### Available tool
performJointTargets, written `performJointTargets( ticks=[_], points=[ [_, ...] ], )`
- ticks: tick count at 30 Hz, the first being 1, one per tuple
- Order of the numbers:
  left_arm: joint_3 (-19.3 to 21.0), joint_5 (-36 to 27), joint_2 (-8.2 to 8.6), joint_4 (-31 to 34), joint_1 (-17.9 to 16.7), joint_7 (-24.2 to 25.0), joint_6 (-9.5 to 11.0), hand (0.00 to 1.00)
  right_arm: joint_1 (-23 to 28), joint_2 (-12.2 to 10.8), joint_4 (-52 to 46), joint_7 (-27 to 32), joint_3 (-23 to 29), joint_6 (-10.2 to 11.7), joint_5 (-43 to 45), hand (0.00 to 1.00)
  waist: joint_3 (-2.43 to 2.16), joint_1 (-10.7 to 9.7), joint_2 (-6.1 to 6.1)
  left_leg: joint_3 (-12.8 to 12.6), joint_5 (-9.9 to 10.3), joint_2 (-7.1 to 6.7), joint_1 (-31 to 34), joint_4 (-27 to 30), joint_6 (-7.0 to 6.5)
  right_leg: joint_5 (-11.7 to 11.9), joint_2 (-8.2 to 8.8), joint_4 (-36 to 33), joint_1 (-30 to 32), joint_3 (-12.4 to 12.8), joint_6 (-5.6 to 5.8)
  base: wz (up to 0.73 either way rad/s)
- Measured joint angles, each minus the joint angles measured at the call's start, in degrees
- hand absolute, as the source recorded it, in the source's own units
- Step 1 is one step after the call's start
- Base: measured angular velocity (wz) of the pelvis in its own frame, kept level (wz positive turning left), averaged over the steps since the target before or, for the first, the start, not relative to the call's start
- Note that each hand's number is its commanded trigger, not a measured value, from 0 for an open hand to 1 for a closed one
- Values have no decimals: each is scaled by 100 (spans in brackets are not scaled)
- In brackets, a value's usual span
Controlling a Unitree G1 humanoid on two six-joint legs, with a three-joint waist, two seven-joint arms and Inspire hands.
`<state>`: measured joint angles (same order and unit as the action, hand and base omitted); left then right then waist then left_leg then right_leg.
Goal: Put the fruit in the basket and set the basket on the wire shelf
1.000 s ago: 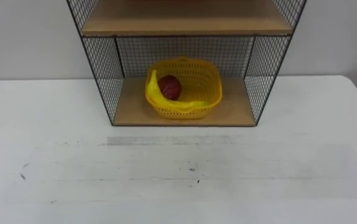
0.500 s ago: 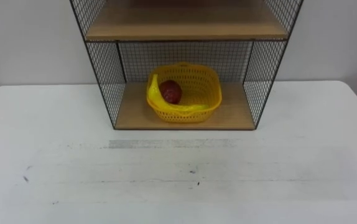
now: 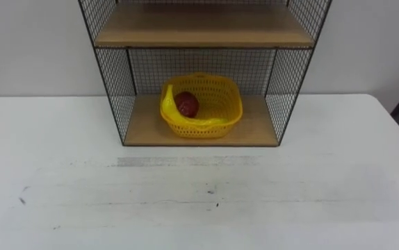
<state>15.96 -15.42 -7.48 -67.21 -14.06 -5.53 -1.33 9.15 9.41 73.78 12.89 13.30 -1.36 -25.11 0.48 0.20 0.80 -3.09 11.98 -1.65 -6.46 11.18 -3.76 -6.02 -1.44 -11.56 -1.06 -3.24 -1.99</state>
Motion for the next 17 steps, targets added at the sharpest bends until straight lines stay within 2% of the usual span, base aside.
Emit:
performJointTargets(
  ticks=[3, 6, 11, 17],
  points=[
    [-58, 351, 15, -6, 39, -24, 0, 0, -12, -70, 1, -47, -318, 1, 80, 0, 2, 12, 25, -26, -14, 0, -17, -43, 8, 36, -10, 23, 0, 41, 15, -6],
    [-69, 764, 53, -7, 54, -55, -1, 0, -11, -129, 4, -226, -412, 0, 117, 0, -1, 3, 14, -85, -13, 20, -9, -47, 8, 79, -53, 97, -13, 144, 1, -10],
    [-183, 1113, 63, 0, 80, -57, -5, 0, 31, -137, -1, -460, -549, -2, 312, 0, -8, -2, -3, -157, -12, 32, -11, -59, 7, 104, -59, 91, 3, 165, 5, -8],
    [-527, 1522, 75, -41, 97, -60, -43, 0, -46, -194, 6, -651, -930, 5, 605, 0, -14, 23, -40, -181, -14, 40, -13, -77, 11, 113, -70, 110, 11, 167, 4, -2]
  ],
)
